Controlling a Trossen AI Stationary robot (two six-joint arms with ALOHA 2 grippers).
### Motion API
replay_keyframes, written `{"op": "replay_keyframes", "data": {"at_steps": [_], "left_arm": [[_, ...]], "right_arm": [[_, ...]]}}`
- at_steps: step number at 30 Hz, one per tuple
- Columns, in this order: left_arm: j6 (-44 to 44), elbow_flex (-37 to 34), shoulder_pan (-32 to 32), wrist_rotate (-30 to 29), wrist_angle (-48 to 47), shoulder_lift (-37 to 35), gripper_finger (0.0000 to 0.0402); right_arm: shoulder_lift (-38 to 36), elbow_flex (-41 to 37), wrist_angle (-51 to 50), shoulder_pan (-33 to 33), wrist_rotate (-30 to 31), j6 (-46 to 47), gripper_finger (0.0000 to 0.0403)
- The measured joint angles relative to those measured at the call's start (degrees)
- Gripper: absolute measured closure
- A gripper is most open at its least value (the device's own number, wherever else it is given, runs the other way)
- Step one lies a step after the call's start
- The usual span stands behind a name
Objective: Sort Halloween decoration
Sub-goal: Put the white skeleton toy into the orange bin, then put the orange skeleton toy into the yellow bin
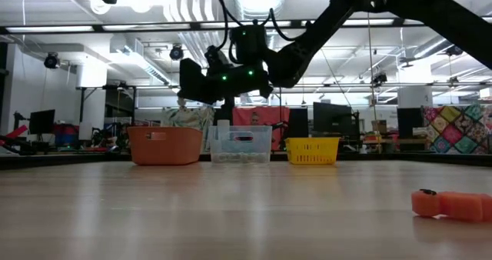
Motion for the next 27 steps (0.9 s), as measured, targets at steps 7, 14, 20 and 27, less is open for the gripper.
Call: {"op": "replay_keyframes", "data": {"at_steps": [7,14,20,27], "left_arm": [[0.9,0.0,0.0,0.0,0.0,0.8,0.0308],[0.7,0.0,0.0,-0.1,0.0,1.5,0.0308],[0.2,0.0,0.0,-0.2,0.1,1.8,0.0308],[-1.5,0.0,0.0,-0.2,0.0,3.8,0.0308]], "right_arm": [[-0.1,0.0,-2.4,0.0,0.0,-0.7,0.039],[-0.1,0.0,-3.7,0.3,0.0,-1.2,0.0351],[-0.1,-0.1,-4.2,0.3,0.0,0.3,0.03],[-1.6,-0.1,-5.9,1.1,-6.5,4.6,0.0274]]}}
